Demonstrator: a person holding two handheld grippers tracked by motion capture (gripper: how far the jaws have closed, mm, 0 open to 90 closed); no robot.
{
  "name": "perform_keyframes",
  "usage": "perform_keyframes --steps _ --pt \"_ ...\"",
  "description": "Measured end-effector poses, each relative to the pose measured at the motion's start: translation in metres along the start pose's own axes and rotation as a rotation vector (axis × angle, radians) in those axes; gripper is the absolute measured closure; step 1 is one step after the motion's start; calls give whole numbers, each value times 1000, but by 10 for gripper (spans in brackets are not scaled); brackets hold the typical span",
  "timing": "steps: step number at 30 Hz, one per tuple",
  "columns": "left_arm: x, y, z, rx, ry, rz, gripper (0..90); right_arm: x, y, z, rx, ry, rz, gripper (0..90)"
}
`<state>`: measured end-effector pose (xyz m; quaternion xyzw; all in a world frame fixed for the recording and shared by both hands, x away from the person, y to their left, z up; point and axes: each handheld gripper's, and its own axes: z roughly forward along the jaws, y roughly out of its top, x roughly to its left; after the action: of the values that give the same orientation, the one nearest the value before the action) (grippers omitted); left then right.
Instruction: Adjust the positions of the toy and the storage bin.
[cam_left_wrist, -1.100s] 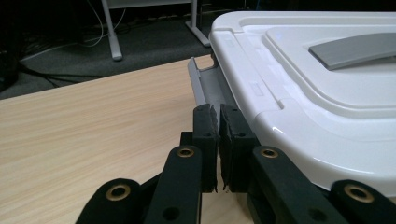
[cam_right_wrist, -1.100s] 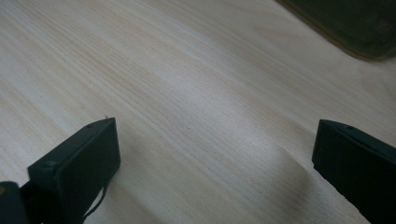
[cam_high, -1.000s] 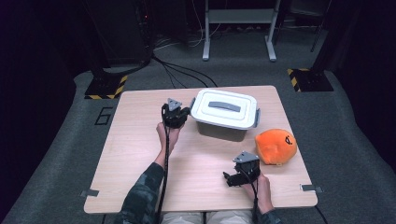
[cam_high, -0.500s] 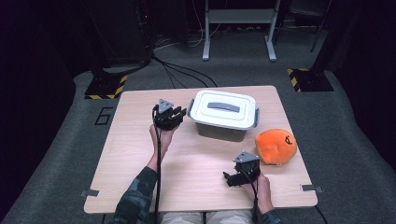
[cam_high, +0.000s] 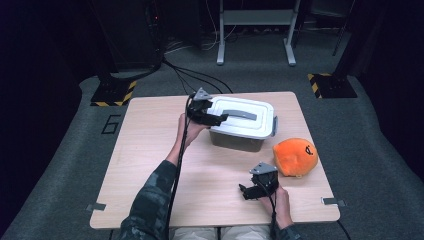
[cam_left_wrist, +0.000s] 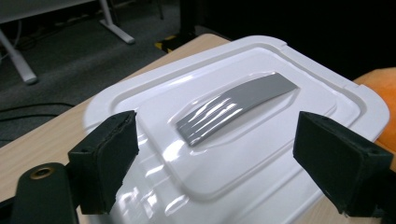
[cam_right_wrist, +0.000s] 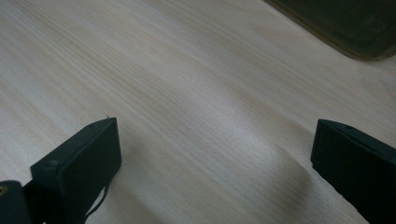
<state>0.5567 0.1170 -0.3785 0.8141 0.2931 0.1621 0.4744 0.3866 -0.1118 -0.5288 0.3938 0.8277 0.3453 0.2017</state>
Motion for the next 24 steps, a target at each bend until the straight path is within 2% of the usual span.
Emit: perform_keyframes --steps 1,2,4,5,6,9,10,12,14,16,18,21,24 --pt "0 0 0 0 0 0 124 0 0 0 0 2 -1 11" --pt "-4 7 12 24 -20 31 116 0 0 0 0 3 -3 12" --pt "-4 10 17 39 -27 37 115 0 0 0 0 5 -5 12" --pt "-4 15 29 60 -37 46 114 0 0 0 0 5 -6 12" --pt "-4 17 34 80 -42 51 115 0 0 0 0 5 -6 12" --pt "-3 19 44 98 -51 62 116 0 0 0 0 6 -6 12" --pt "-4 20 52 131 -48 82 127 0 0 0 0 7 -6 13" --pt "-5 21 59 157 -42 96 147 1 0 -1 0 6 0 13" --pt "-5 21 63 173 -44 103 165 1 0 0 0 7 0 13" --pt "-5 22 66 182 -40 113 233 1 0 -1 1 8 0 14" --pt "-5 22 68 180 -63 115 300 1 0 -1 1 10 0 17" --pt "-6 22 68 178 -75 118 374 1 0 -1 0 11 -1 17" --pt "-7 22 67 178 -86 131 399 1 0 -1 0 12 -3 17"
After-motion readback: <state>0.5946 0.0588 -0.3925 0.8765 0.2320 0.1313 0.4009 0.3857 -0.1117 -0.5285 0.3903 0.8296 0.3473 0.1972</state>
